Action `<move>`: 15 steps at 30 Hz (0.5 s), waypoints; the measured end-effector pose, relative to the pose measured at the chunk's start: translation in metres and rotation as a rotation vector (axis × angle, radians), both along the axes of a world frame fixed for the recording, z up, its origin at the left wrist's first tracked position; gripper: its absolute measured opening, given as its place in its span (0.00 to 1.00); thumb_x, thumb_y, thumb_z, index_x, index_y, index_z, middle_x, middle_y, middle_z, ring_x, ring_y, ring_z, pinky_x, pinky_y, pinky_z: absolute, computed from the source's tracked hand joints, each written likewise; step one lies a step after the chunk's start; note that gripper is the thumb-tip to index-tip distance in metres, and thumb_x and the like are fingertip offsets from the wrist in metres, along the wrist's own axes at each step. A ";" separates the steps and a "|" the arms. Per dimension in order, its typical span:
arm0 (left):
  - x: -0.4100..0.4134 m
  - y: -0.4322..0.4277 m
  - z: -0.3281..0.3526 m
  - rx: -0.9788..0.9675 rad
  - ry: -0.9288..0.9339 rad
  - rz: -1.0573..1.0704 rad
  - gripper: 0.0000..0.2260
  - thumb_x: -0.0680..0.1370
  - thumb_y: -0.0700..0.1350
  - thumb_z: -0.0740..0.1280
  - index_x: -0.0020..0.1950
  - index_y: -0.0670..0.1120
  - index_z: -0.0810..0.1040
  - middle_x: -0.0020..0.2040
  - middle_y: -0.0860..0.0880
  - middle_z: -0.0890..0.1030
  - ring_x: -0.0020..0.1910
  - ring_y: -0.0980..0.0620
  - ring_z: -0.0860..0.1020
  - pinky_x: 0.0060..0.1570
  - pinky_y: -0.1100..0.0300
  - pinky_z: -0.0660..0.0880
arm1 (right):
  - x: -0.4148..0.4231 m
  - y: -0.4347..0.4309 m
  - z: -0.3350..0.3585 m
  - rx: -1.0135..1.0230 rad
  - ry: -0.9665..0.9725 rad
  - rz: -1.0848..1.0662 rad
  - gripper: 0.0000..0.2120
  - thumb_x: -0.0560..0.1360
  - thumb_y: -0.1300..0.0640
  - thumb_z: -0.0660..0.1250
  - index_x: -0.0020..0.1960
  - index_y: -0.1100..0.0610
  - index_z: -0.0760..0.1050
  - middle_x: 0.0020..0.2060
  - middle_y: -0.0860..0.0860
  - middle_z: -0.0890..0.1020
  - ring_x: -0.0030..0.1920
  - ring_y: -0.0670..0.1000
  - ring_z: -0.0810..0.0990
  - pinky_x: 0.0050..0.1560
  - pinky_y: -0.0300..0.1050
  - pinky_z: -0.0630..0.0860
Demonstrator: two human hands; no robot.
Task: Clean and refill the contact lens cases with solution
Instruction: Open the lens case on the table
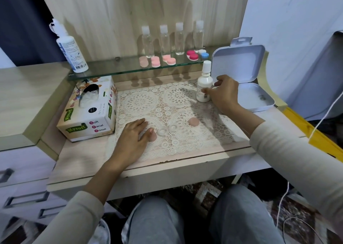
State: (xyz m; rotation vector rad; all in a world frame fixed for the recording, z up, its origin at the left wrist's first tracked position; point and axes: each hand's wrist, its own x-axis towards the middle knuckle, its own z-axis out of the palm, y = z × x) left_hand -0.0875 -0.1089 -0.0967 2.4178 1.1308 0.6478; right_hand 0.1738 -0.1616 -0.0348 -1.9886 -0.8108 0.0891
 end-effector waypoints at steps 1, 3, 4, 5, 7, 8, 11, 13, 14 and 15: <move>0.000 0.000 0.001 0.003 -0.020 0.002 0.18 0.79 0.49 0.59 0.66 0.42 0.72 0.69 0.48 0.71 0.69 0.51 0.64 0.67 0.63 0.55 | -0.002 -0.004 -0.001 -0.011 -0.031 -0.028 0.26 0.67 0.55 0.75 0.60 0.64 0.72 0.52 0.58 0.80 0.53 0.56 0.77 0.52 0.48 0.72; -0.001 -0.002 0.003 0.031 -0.061 0.001 0.16 0.79 0.48 0.61 0.62 0.41 0.76 0.64 0.47 0.75 0.65 0.49 0.68 0.63 0.65 0.59 | -0.008 -0.013 -0.006 -0.045 -0.129 -0.067 0.18 0.69 0.54 0.73 0.55 0.61 0.74 0.49 0.56 0.80 0.50 0.56 0.77 0.47 0.47 0.71; -0.002 -0.004 0.003 0.047 -0.080 0.001 0.14 0.78 0.47 0.62 0.60 0.42 0.78 0.60 0.46 0.77 0.62 0.49 0.70 0.60 0.65 0.61 | -0.012 -0.018 -0.010 -0.051 -0.172 -0.054 0.15 0.70 0.55 0.72 0.52 0.61 0.75 0.47 0.56 0.81 0.48 0.55 0.78 0.44 0.45 0.71; -0.003 -0.005 0.004 0.054 -0.095 0.003 0.13 0.78 0.47 0.64 0.58 0.42 0.79 0.57 0.47 0.79 0.59 0.49 0.72 0.58 0.64 0.63 | -0.017 -0.022 -0.014 -0.050 -0.200 -0.008 0.12 0.70 0.56 0.72 0.50 0.60 0.76 0.44 0.56 0.81 0.45 0.54 0.78 0.42 0.43 0.70; -0.005 -0.007 0.004 0.033 -0.109 0.010 0.12 0.76 0.49 0.66 0.55 0.45 0.81 0.53 0.49 0.79 0.57 0.51 0.72 0.56 0.61 0.65 | -0.029 -0.028 -0.019 -0.051 -0.228 0.194 0.08 0.70 0.57 0.71 0.48 0.60 0.78 0.40 0.54 0.81 0.40 0.51 0.77 0.40 0.43 0.72; -0.007 -0.008 0.004 0.014 -0.104 0.005 0.13 0.75 0.51 0.67 0.55 0.46 0.81 0.52 0.50 0.78 0.56 0.52 0.71 0.57 0.60 0.66 | -0.035 -0.031 -0.021 -0.069 -0.246 0.325 0.09 0.70 0.57 0.71 0.48 0.60 0.79 0.40 0.54 0.81 0.40 0.49 0.76 0.41 0.44 0.73; -0.011 -0.010 0.004 -0.011 -0.064 -0.025 0.16 0.72 0.51 0.70 0.59 0.48 0.79 0.54 0.51 0.76 0.57 0.53 0.70 0.58 0.62 0.64 | -0.047 -0.032 -0.029 -0.192 -0.348 0.615 0.16 0.68 0.54 0.72 0.54 0.58 0.79 0.47 0.53 0.80 0.47 0.50 0.75 0.50 0.45 0.71; -0.012 -0.011 0.005 -0.005 -0.044 -0.034 0.18 0.71 0.49 0.72 0.60 0.49 0.78 0.54 0.51 0.75 0.58 0.53 0.69 0.57 0.64 0.62 | -0.052 -0.028 -0.035 -0.252 -0.406 0.678 0.21 0.67 0.51 0.72 0.58 0.55 0.78 0.53 0.52 0.79 0.54 0.53 0.73 0.56 0.48 0.69; -0.012 -0.011 0.005 0.002 -0.039 -0.037 0.18 0.71 0.49 0.72 0.61 0.49 0.78 0.54 0.51 0.75 0.57 0.54 0.69 0.56 0.65 0.61 | -0.054 -0.026 -0.037 -0.271 -0.421 0.685 0.22 0.67 0.49 0.72 0.60 0.54 0.77 0.55 0.51 0.78 0.55 0.53 0.71 0.58 0.50 0.68; -0.011 -0.012 0.005 0.012 -0.037 -0.038 0.18 0.72 0.48 0.72 0.61 0.50 0.78 0.53 0.52 0.74 0.57 0.54 0.69 0.55 0.67 0.60 | -0.055 -0.025 -0.038 -0.285 -0.435 0.685 0.23 0.68 0.48 0.72 0.61 0.53 0.76 0.56 0.50 0.78 0.55 0.53 0.70 0.58 0.50 0.68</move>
